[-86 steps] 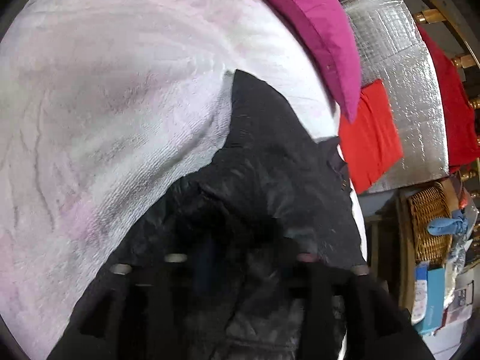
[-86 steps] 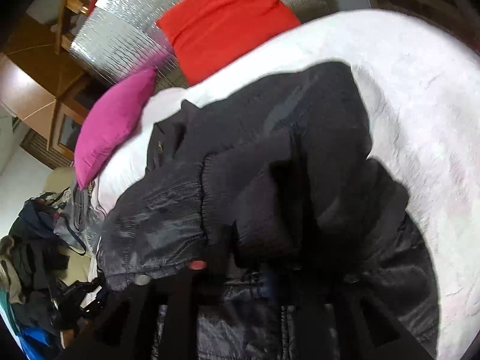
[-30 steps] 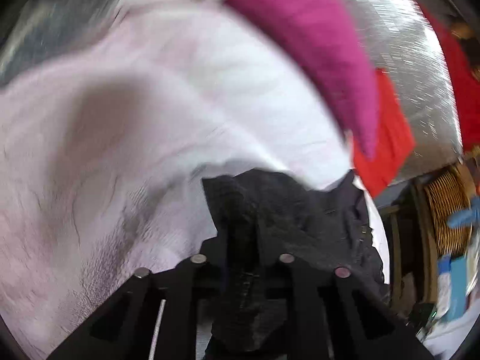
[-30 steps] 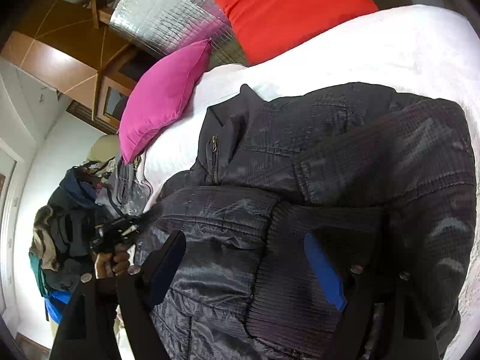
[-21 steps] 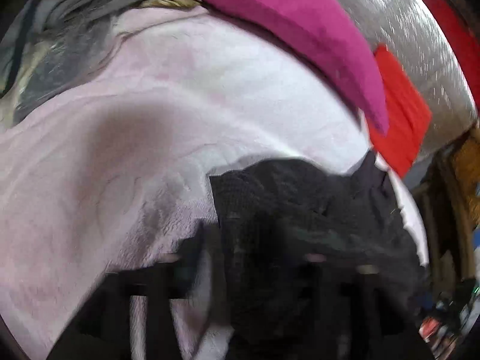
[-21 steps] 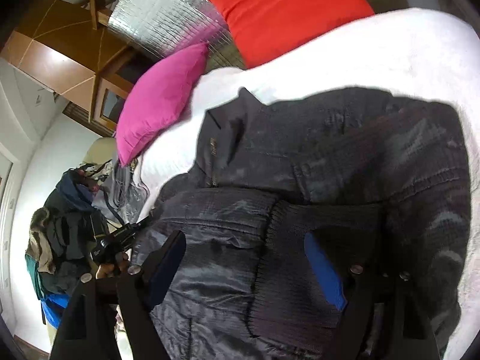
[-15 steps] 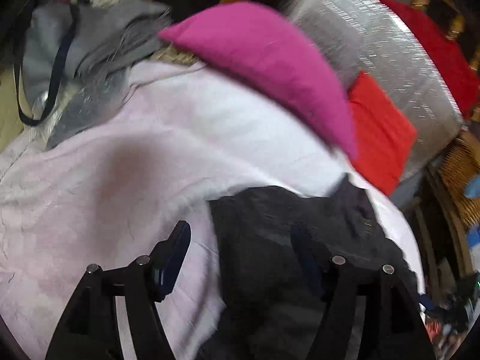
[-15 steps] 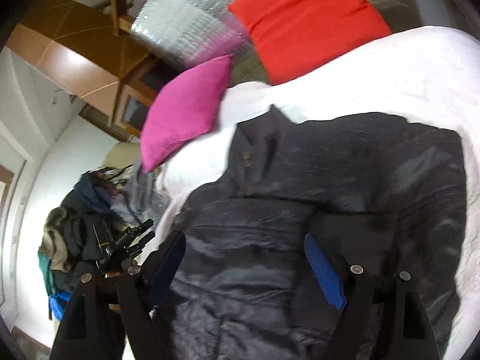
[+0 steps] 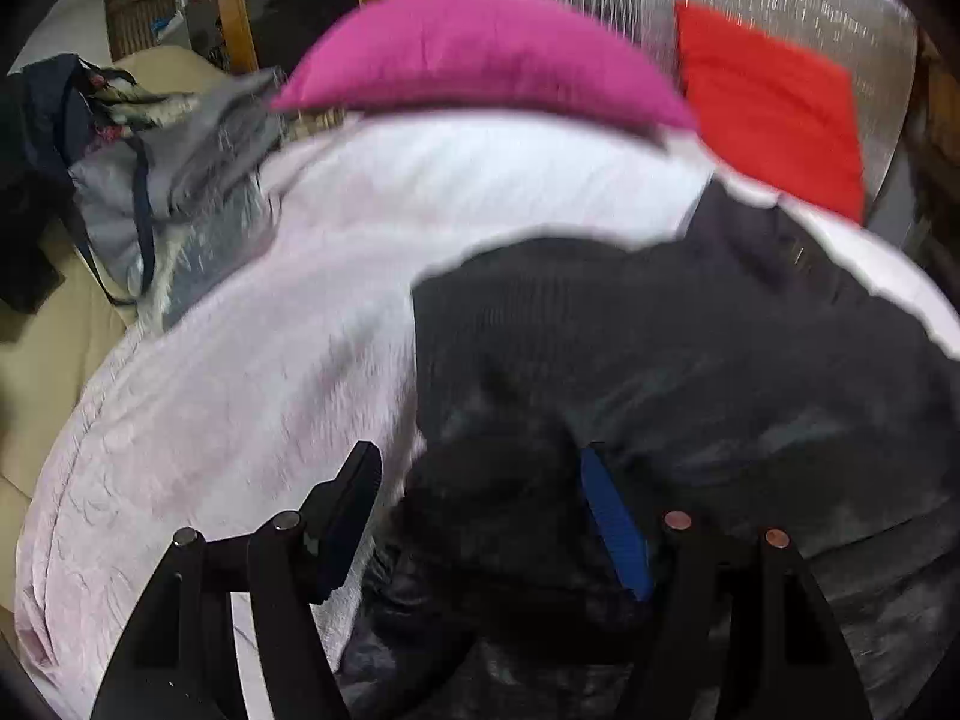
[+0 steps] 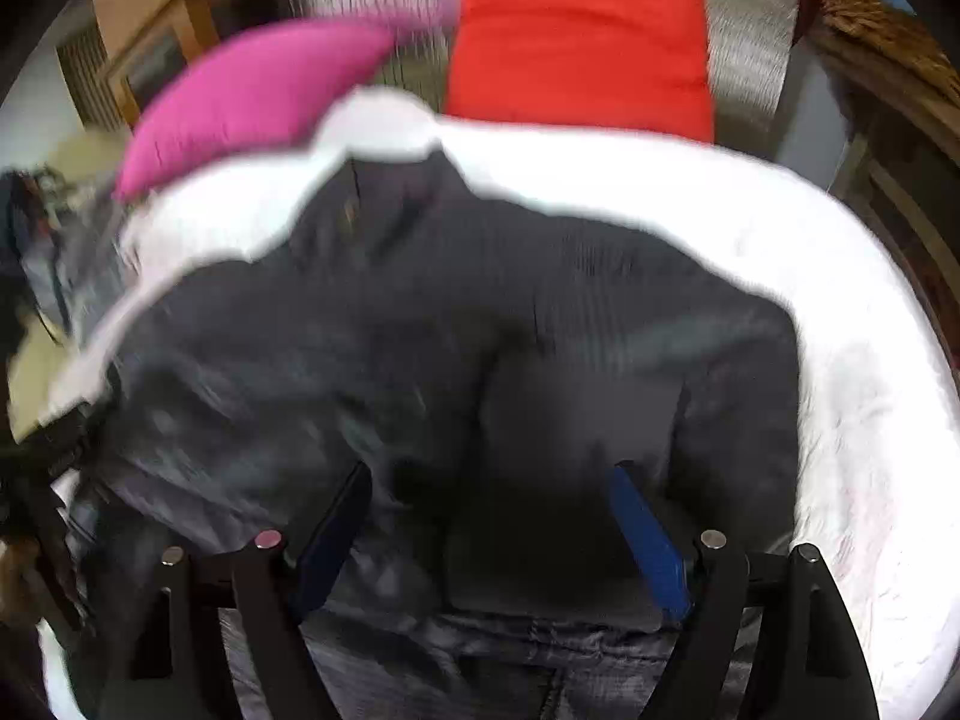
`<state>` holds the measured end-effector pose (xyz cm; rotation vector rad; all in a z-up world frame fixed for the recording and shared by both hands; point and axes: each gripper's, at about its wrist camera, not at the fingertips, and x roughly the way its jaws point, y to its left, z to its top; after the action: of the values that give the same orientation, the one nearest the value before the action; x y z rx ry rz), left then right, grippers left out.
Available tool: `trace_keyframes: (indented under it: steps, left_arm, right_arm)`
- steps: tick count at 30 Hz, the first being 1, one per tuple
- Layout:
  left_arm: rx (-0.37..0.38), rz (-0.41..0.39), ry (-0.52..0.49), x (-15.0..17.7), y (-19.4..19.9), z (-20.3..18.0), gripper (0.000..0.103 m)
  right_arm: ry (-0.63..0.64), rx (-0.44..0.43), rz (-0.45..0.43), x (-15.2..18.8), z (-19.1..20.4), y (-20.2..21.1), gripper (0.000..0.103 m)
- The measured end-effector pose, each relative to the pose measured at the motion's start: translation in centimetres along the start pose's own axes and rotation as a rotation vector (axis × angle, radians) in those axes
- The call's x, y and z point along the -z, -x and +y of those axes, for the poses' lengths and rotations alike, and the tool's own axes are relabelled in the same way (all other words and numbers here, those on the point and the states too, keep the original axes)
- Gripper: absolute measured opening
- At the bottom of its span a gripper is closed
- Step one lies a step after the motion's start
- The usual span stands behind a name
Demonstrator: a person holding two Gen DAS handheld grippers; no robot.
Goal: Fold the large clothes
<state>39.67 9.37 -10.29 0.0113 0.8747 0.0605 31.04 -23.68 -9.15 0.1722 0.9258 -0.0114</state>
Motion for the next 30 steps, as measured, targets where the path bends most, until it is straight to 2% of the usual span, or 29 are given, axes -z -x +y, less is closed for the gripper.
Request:
trace_keyframes:
  steps: [2,5,7,10,12,15,18,20,23,26,30]
  left_arm:
    - [0.021,-0.048,0.001,-0.9,1.6,-0.1,0.070]
    - [0.109,-0.093,0.022,-1.8,3.0,-1.1,0.075]
    - [0.166,-0.079,-0.020,-1.7,2.7,-3.1,0.075]
    - [0.176,-0.028,-0.120,-0.3,0.7,-6.4,0.075]
    - [0.106,0.014,-0.170,0.5,-1.3,-7.6,0.076]
    - [0.098,0.010,-0.157,1.0,-2.0,-7.9,0.078]
    - [0.118,0.039,-0.137,0.6,-1.5,-7.5,0.077]
    - [0.147,0.014,-0.118,0.5,0.0,-6.9,0.077]
    - [0.181,-0.013,-0.116,0.9,1.0,-6.7,0.077]
    - [0.152,0.023,-0.168,1.8,-0.6,-7.5,0.078]
    - [0.161,0.004,-0.136,1.4,0.1,-7.1,0.079]
  right_arm:
    - [-0.065,-0.153,-0.028,-1.0,0.1,1.0,0.084]
    - [-0.223,-0.471,0.033,-2.0,-0.7,-0.7,0.084]
    - [-0.304,-0.584,0.079,-2.3,-1.1,-3.0,0.084]
    - [-0.408,-0.579,0.133,-1.7,-2.6,-6.5,0.084]
    - [-0.451,-0.576,0.155,-1.1,-3.7,-7.9,0.082]
    - [-0.409,-0.544,0.141,-1.3,-3.3,-7.6,0.082]
    - [-0.394,-0.511,0.124,-1.4,-2.3,-6.6,0.083]
    - [-0.347,-0.526,0.094,-1.5,-1.6,-5.5,0.084]
    - [-0.344,-0.524,0.102,-0.9,-1.5,-5.0,0.084]
    - [-0.330,-0.469,0.119,-0.3,-2.2,-5.8,0.084]
    - [-0.325,-0.465,0.094,-0.5,-2.2,-4.3,0.084]
